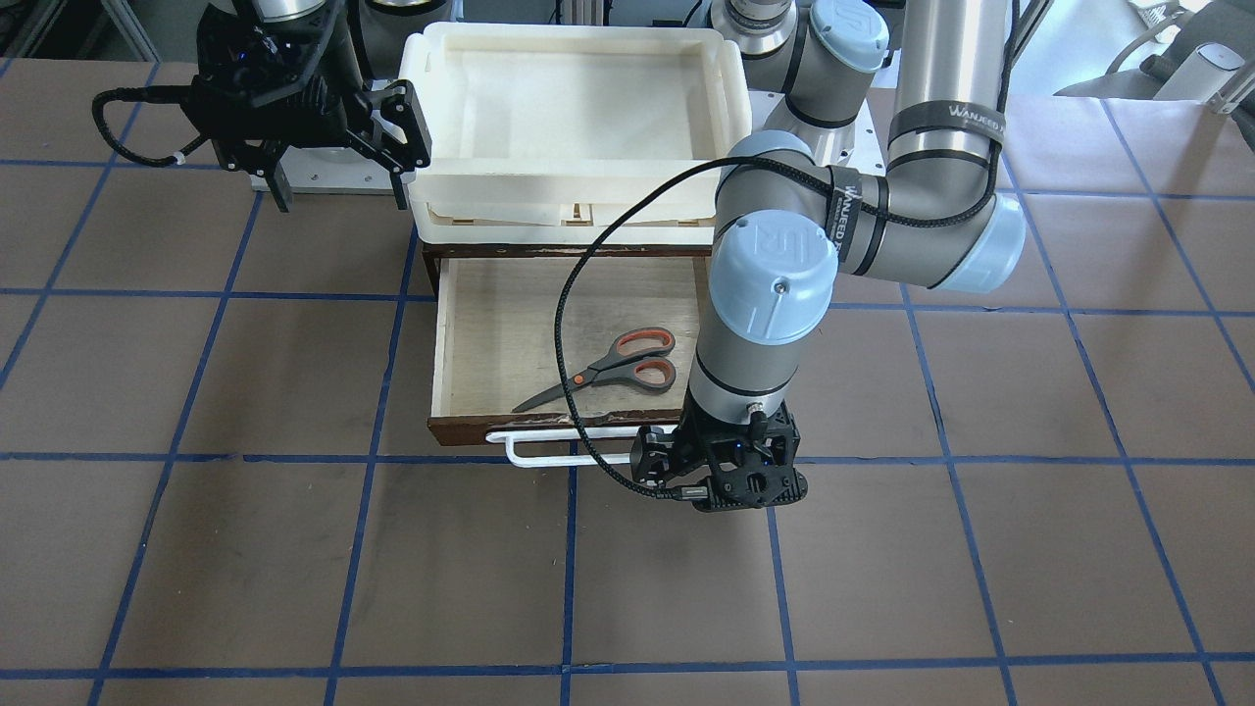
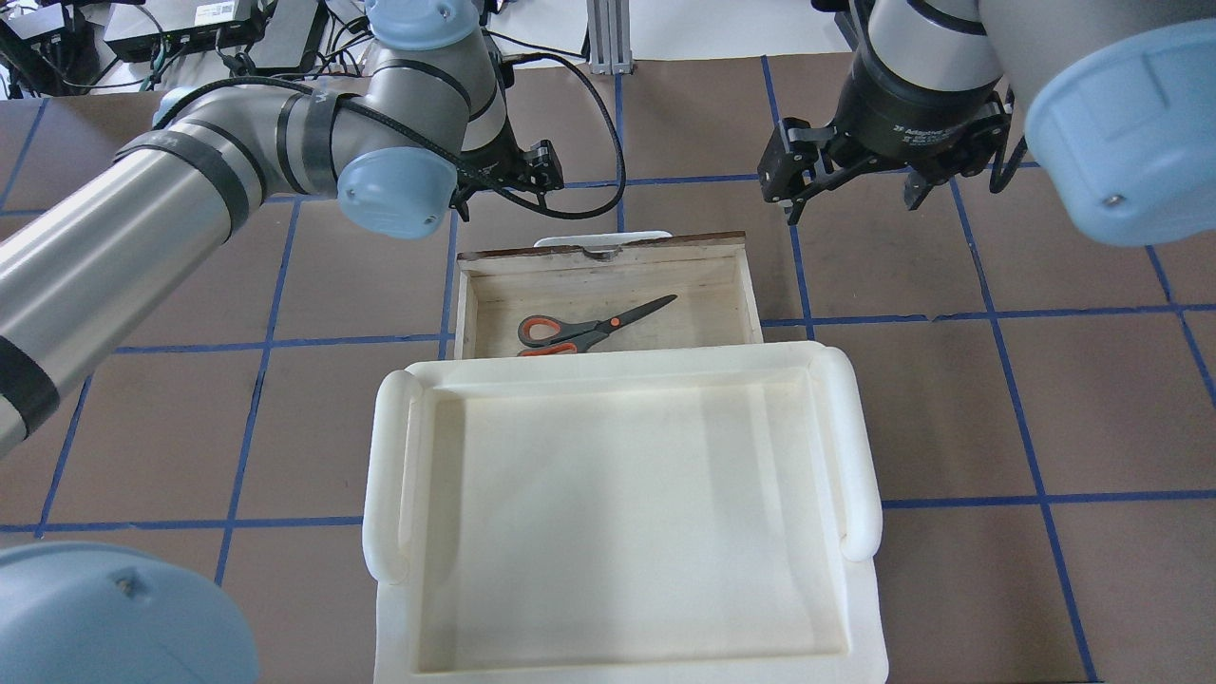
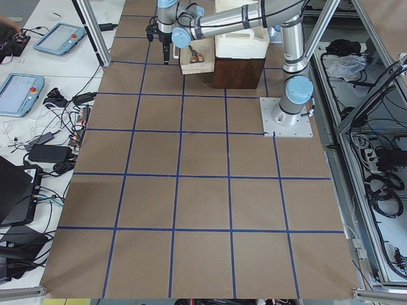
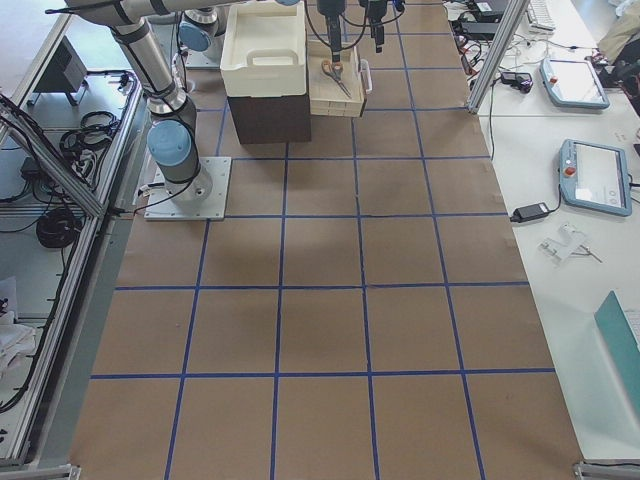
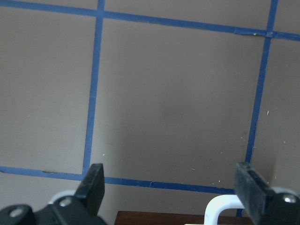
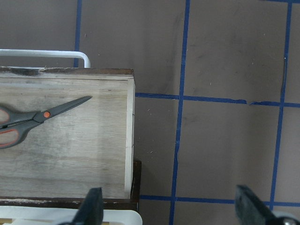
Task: Put scissors in drawer and close it
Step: 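Move the left gripper over the drawer's white handle, then push the drawer front with the left gripper into the cabinet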
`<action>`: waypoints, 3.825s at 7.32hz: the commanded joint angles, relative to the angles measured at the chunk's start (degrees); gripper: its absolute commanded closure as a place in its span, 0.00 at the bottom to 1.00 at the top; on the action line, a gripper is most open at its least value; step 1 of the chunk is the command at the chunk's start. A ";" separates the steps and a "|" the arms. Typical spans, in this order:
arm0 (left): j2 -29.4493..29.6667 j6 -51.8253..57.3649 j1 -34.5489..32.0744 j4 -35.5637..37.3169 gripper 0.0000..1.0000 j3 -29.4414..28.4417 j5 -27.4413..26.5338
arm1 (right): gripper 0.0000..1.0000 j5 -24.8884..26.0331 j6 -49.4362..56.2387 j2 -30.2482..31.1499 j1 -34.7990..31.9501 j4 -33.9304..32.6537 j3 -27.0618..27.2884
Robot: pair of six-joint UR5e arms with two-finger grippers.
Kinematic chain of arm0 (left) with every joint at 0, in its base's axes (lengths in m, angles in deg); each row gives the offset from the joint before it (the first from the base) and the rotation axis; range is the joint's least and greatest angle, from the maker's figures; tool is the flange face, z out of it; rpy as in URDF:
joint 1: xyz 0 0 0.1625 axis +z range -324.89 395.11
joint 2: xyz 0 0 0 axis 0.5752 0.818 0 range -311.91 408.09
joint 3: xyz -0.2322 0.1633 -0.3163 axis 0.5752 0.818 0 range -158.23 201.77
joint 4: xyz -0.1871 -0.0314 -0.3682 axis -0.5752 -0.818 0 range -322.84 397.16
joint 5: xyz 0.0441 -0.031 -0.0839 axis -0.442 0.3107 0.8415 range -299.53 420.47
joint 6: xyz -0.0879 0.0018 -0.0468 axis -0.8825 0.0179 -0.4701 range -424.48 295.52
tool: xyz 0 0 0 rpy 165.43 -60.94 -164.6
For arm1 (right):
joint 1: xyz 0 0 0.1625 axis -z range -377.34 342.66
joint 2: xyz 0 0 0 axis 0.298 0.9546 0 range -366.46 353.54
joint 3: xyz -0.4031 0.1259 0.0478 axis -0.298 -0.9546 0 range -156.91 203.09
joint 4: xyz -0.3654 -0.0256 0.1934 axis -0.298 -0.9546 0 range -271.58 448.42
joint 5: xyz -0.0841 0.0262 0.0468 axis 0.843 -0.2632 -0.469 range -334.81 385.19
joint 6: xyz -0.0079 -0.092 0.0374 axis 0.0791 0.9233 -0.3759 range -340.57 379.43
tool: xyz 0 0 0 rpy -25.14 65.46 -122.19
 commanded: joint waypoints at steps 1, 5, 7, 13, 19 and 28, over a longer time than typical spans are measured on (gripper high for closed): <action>4.07 -0.44 -1.42 0.85 0.00 -1.40 0.02 | 0.00 -0.27 0.20 -0.36 0.04 -1.43 0.01; 6.11 -1.06 -2.13 -11.68 0.00 -8.86 0.37 | 0.00 -0.36 0.29 -0.45 0.04 -1.43 0.01; 6.11 -0.97 -2.22 -14.60 0.00 -8.87 0.63 | 0.00 -0.36 0.29 -0.45 0.13 -1.51 0.01; 4.79 -1.06 -2.04 -20.06 0.00 -9.67 2.22 | 0.00 -0.36 0.37 -0.45 0.13 -1.51 0.01; 3.03 -1.23 -2.39 -25.33 0.00 -9.67 3.53 | 0.00 -0.27 0.38 -0.45 0.05 -1.51 0.01; 3.73 -4.22 -4.15 -26.46 0.00 -8.87 3.62 | 0.00 -0.27 0.38 -0.45 0.04 -1.43 0.01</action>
